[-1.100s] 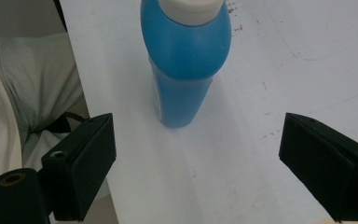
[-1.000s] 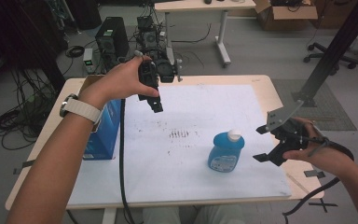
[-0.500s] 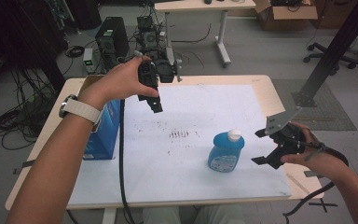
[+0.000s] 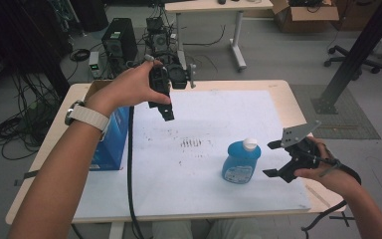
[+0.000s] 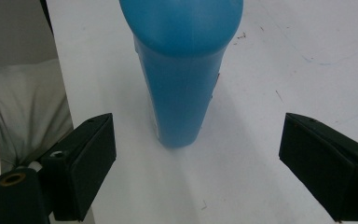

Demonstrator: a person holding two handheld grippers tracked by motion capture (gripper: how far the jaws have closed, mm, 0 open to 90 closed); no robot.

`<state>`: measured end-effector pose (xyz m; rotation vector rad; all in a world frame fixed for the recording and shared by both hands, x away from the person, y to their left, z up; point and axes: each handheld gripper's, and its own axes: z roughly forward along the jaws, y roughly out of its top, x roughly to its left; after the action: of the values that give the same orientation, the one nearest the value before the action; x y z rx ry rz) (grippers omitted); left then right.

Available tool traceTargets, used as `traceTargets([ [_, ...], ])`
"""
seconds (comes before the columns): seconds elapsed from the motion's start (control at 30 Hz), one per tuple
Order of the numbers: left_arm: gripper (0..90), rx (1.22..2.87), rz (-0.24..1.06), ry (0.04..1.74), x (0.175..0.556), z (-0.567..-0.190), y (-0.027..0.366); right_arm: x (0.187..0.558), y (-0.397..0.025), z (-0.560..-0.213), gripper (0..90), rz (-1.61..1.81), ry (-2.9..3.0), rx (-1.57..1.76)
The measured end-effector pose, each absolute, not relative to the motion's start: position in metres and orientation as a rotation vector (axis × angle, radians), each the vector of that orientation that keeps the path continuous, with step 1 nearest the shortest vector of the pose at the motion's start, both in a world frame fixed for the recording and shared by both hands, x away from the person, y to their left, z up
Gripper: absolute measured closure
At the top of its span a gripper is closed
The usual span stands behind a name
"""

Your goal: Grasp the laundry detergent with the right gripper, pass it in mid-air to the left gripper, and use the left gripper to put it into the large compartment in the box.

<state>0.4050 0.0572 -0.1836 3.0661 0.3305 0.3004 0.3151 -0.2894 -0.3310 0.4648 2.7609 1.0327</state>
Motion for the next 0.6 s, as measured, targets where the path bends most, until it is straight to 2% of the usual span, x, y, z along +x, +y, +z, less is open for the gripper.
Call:
traceTargets([
  [0.6, 14.7, 3.070, 0.289, 0.344, 0.407, -0.190, 0.057, 0.316, -0.288, -0.356, 10.9, 1.182, 2.717, 0.492],
])
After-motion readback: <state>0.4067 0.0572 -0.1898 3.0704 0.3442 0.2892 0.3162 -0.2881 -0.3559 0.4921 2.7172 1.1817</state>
